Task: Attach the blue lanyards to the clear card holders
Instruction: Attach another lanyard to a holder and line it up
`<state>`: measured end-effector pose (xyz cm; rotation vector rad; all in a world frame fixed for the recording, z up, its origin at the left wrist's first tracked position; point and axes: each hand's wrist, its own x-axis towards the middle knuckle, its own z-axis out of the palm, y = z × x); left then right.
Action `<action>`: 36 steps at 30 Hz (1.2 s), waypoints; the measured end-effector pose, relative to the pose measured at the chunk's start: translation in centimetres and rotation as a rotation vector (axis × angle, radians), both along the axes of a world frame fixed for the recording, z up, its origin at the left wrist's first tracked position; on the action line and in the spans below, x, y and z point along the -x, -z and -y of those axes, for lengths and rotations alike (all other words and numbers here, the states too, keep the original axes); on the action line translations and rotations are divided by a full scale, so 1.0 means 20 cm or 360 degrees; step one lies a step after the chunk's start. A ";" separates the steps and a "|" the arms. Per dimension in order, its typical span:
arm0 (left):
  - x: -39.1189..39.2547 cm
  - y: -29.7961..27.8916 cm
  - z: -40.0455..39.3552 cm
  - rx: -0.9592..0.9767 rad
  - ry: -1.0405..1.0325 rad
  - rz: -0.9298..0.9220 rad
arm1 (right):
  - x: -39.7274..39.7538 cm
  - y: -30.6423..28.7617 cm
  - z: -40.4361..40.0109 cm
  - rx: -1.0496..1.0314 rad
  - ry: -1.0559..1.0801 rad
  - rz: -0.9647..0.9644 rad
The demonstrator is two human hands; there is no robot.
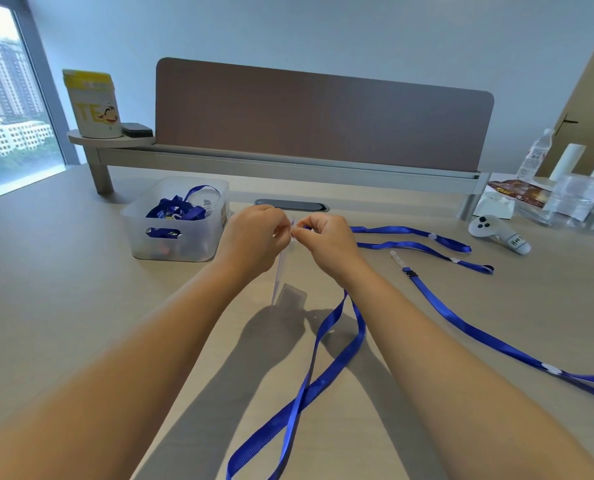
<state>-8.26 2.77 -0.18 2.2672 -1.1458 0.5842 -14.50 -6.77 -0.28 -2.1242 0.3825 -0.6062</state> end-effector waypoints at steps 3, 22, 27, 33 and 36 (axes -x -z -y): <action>-0.01 0.00 0.01 0.0207 0.0025 -0.0177 | -0.01 -0.01 -0.01 -0.0012 0.0044 0.0061; -0.02 0.02 -0.04 0.0355 0.0267 -0.1169 | -0.02 -0.11 0.04 -0.0632 -0.0205 -0.0044; -0.05 0.02 -0.05 0.0231 0.0052 -0.0655 | -0.01 -0.13 0.04 -0.0659 -0.0202 -0.0171; -0.05 0.00 -0.09 0.0028 -0.0109 0.0043 | -0.01 -0.17 0.05 -0.0599 -0.0085 -0.0288; -0.07 -0.01 -0.11 -0.0038 -0.0073 0.0388 | -0.02 -0.17 0.03 -0.0368 -0.0023 -0.0413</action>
